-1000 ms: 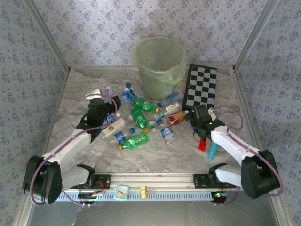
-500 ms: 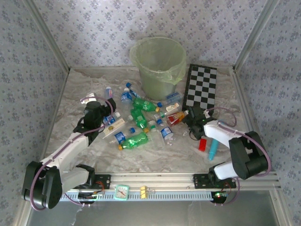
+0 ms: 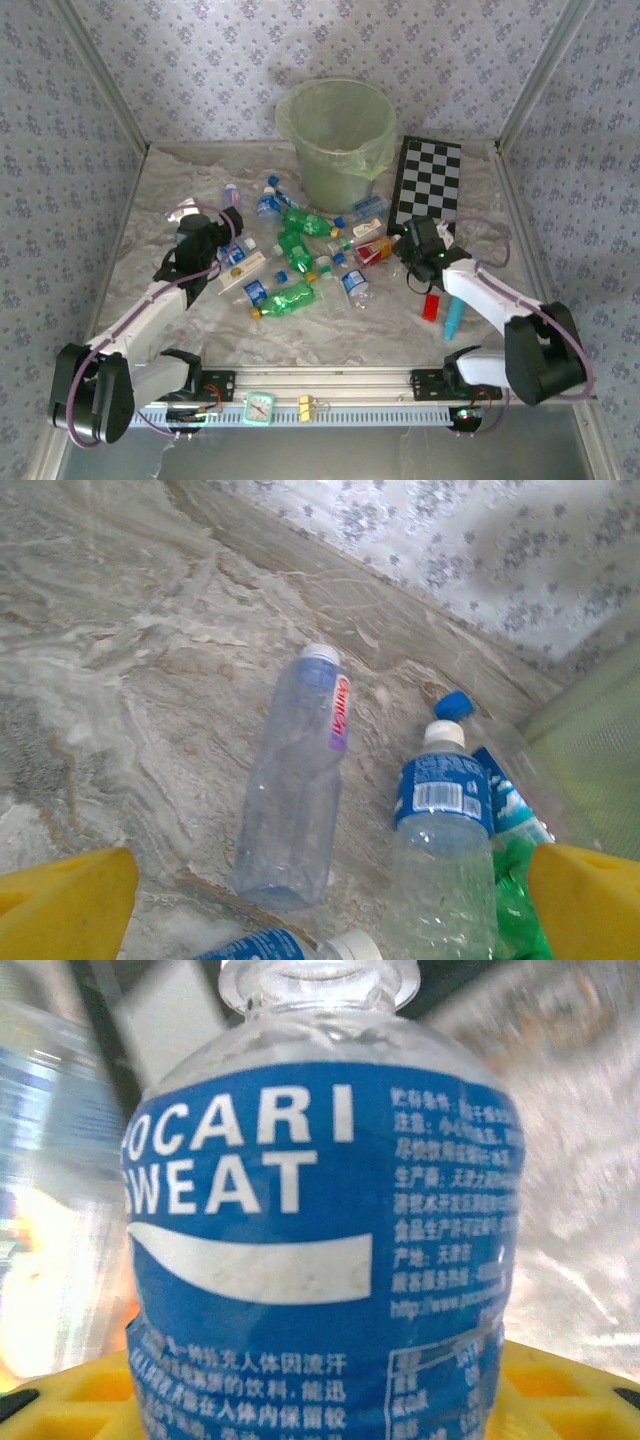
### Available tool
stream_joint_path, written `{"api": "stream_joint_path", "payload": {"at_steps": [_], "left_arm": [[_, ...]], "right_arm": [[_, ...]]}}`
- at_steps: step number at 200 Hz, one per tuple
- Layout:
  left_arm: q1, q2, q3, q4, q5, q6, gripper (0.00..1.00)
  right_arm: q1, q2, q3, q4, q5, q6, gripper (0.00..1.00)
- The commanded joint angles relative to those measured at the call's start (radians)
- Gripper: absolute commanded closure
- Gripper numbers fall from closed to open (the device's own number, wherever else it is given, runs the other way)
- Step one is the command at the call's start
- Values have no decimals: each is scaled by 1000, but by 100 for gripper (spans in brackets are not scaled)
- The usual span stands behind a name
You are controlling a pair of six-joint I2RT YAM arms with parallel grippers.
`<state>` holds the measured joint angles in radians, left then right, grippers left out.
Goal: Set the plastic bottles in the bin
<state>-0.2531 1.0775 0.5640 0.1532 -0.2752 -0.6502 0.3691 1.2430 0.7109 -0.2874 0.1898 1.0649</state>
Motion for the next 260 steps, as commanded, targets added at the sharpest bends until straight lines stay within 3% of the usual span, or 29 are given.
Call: {"api": "stream_joint_path", "payload": {"at_steps": [1,41,81,132,163,186,226,260], "left_arm": [[73,-52,-24,17,48,-101,0],[169,-120,-47,0,48,-148,0],[184,-139,-61,-22,65,-190,0],[184,-128,-40,-73,218,-190,0],[174,-131,-4,-127,294,-106,0],[146,-126,24,-158,285,-56,0],[83,-87,60,-182,160,-87,0],[81,-27,112,-236,232,-41,0]], "right_arm": [[-1,-79,112,-36,77,-193,47],[0,-24,411,-89,69,-487,49],[2,144,742,-70,-29,-672,50],[54,415,1049,-5,-69,-745,54],[77,655,1358,-207,-114,-785,53],[110,784,1536,-309,-104,-836,51],[126,951,1733,-473,-103,-849,49],[126,999,1754,-481,-101,-848,47]]}}
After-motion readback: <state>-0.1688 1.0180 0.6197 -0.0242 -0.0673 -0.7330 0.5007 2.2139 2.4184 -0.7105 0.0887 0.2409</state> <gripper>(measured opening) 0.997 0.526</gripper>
